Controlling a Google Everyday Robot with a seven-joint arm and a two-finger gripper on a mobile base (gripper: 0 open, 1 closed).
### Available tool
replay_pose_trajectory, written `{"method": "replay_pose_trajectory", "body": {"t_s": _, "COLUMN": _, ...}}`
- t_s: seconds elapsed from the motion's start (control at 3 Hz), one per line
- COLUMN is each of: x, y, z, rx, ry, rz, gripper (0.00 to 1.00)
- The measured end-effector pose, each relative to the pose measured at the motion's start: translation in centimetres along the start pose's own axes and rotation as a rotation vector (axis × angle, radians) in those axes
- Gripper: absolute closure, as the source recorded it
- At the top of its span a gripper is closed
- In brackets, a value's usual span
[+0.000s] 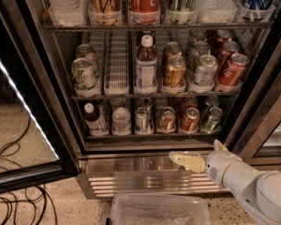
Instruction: Pick green can from bottom shelf of fridge
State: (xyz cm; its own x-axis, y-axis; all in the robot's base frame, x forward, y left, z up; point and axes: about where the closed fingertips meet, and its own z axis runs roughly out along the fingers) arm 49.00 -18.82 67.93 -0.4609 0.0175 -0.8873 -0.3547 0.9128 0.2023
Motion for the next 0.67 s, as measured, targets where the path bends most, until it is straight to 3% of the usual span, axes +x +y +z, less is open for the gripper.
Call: {"method": "replay_pose_trajectory", "body": {"t_s": 0.67, "x": 0.3, "y": -4.7, "z": 2.8, "rx": 0.097, "ry": -0.098, "rz": -0.079, "gripper": 0.0}}
